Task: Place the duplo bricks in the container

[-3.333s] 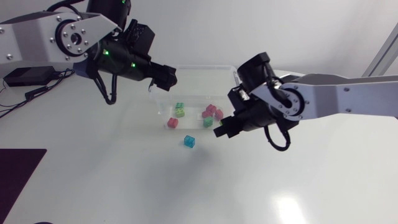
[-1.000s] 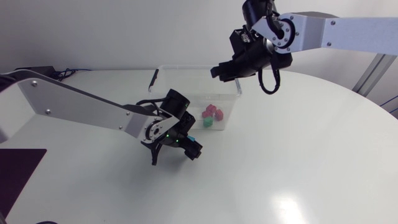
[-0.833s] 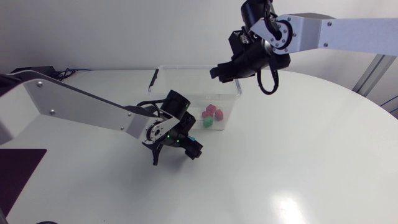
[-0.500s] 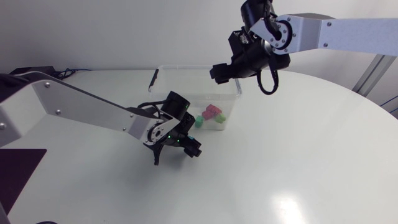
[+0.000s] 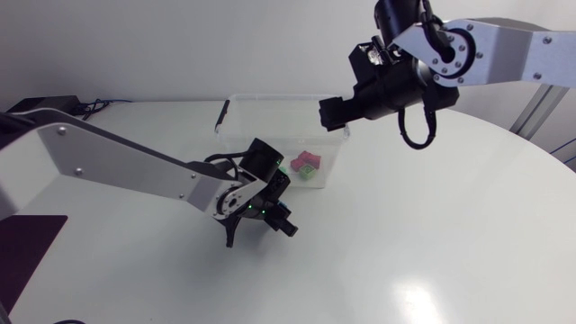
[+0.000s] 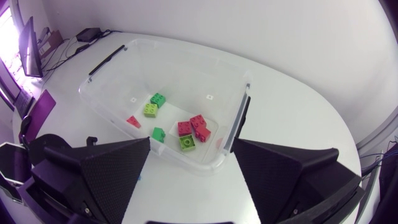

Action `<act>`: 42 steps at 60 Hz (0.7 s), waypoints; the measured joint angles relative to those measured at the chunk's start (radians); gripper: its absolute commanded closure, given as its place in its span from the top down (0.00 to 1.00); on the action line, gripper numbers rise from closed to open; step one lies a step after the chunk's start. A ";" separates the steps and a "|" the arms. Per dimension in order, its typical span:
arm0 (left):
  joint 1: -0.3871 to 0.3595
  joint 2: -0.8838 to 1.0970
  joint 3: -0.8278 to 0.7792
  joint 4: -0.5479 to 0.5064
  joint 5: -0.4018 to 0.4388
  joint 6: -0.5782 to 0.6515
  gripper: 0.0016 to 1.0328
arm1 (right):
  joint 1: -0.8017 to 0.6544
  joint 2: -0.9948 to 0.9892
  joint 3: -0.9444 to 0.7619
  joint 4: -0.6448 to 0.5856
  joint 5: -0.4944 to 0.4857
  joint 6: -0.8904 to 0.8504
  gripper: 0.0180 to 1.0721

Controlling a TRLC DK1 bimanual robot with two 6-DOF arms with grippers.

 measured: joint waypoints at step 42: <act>0.094 -0.402 0.055 -0.186 -0.014 0.012 0.32 | 0.060 -0.296 -0.370 0.000 -0.004 -0.018 0.93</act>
